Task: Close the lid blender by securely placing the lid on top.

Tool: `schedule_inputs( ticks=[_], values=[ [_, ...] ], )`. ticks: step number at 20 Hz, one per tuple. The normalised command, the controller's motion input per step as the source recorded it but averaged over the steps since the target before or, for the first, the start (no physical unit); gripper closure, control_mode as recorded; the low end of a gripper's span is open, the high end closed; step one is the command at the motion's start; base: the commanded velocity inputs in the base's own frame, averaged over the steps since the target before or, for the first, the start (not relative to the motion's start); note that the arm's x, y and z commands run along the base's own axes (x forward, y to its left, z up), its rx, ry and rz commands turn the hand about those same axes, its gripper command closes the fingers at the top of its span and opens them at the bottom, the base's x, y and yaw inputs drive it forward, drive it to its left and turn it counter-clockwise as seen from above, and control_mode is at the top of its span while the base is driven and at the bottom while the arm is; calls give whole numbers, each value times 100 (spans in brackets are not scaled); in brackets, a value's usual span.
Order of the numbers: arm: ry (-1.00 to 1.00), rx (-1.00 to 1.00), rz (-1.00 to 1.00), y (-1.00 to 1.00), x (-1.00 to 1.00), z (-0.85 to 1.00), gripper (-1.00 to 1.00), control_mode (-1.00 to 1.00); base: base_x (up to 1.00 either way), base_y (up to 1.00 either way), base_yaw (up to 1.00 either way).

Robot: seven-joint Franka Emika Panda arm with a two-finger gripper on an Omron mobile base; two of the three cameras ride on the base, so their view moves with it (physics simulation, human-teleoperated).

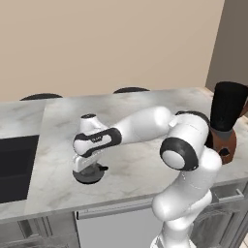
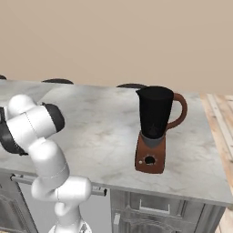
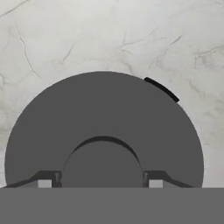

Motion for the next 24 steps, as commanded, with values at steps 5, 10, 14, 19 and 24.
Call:
schedule_inputs(
  ticks=[5,10,14,19,24],
  values=[
    [-11,0,-8,-39,-14,100,100,-100,0,0,0],
    [-19,0,-11,-60,0,96,100,-100,0,0,0],
    [-25,0,-12,-67,0,75,100,-100,0,0,0],
    [-27,0,-10,-79,0,78,100,-100,0,0,0],
    [-20,0,-19,-95,-5,82,100,-100,0,0,0]
  ],
)
